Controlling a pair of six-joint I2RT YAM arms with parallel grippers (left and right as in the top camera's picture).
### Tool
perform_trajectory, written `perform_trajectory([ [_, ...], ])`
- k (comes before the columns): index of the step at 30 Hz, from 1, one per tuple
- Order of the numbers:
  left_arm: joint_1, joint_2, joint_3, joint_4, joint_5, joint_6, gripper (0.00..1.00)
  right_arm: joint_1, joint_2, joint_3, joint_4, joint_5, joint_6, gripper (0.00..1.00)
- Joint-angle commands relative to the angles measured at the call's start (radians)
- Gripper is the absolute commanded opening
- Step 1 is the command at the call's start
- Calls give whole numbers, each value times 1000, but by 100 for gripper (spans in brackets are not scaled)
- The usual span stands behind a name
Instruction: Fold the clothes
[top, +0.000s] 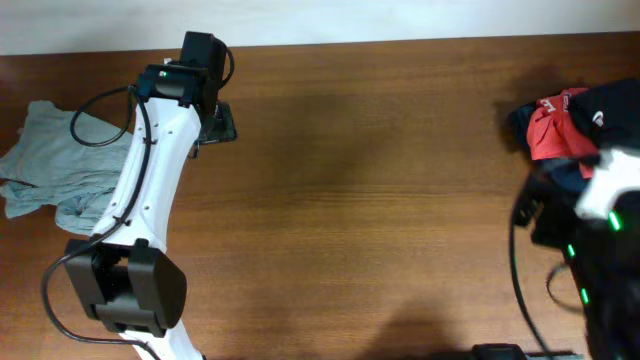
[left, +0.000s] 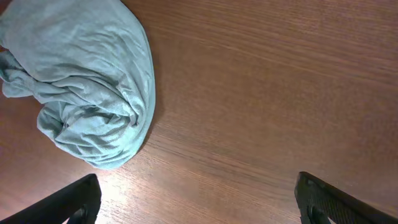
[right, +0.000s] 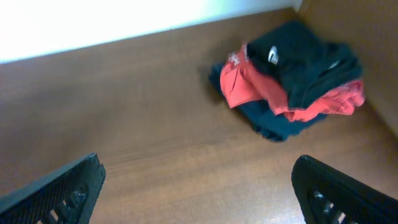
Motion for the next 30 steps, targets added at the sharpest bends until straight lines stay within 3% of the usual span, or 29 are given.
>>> perform_trajectory([
  [1,2,-6,-6,2,-7,-14,99,10,-118,-12,31,-23,4,99],
  [5,2,-6,-6,1,-7,-14,99,10,-247,-151,237,-61,3,99],
  [11,2,-6,-6,2,-7,-14,99,11,-430,-560,711,-177,3,99],
  [15,2,-6,-6,2,-7,-14,99,27,-526,-808,933,-266,4,99],
  [21,2,-6,-6,2,-7,-14,99,49,-661,-1083,1041,-284,24,99],
  [30,2,-6,-6,2,-7,-14,99,48,-782,-1294,1104,-249,22,99],
])
